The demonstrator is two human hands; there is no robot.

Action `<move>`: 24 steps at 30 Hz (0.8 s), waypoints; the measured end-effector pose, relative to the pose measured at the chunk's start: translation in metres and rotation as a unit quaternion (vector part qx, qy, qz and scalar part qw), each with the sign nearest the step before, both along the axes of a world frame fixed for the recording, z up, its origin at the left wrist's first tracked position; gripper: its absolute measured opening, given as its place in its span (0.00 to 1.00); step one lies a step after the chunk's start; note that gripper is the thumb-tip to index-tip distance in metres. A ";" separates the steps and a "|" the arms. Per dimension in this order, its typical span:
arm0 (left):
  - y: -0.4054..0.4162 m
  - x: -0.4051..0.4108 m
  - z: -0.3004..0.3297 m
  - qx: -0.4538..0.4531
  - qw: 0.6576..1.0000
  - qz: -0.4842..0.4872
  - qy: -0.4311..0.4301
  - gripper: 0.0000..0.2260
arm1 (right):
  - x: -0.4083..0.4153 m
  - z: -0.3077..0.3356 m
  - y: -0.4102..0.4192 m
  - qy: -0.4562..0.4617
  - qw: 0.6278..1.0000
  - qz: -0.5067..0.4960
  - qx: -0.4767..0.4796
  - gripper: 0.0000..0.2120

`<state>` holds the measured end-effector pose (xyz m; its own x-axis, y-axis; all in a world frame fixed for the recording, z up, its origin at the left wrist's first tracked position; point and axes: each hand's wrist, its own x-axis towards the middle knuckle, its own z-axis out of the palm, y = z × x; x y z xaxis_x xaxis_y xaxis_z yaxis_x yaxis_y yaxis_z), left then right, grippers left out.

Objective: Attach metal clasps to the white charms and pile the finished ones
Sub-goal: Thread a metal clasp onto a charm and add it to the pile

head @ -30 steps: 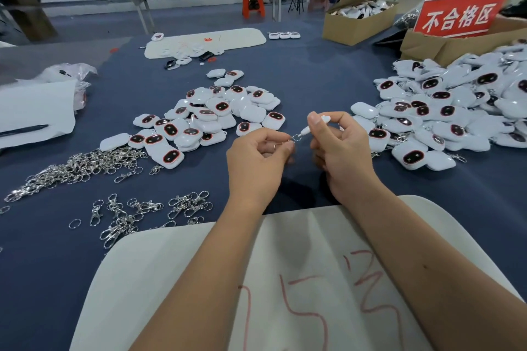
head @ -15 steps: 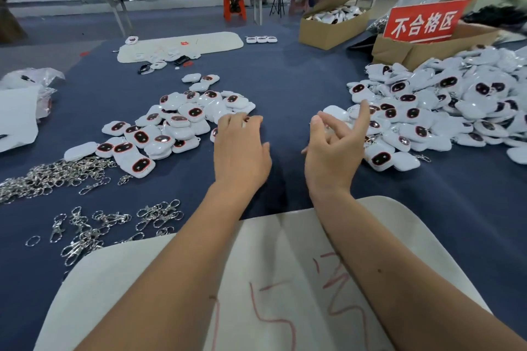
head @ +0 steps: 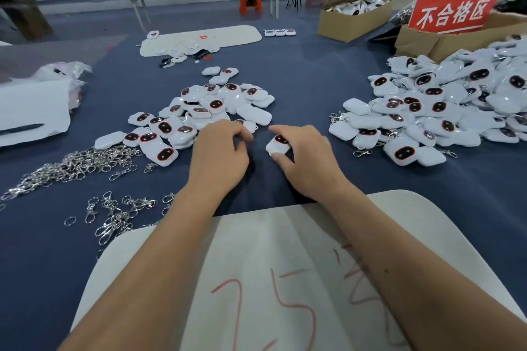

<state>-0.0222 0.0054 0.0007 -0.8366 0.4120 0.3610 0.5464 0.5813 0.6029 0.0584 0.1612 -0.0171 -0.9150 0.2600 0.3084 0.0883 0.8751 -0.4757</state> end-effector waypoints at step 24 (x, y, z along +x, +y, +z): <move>-0.048 0.009 0.072 -0.502 0.822 0.008 -0.270 0.22 | 0.007 0.010 -0.020 -0.081 0.959 0.258 -0.083 0.09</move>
<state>-0.0129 -0.0428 0.0728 -0.7719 0.2630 -0.5787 0.3442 0.9383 -0.0327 0.0654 0.1411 -0.0071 -0.9678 -0.2064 0.1440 -0.2505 0.7354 -0.6297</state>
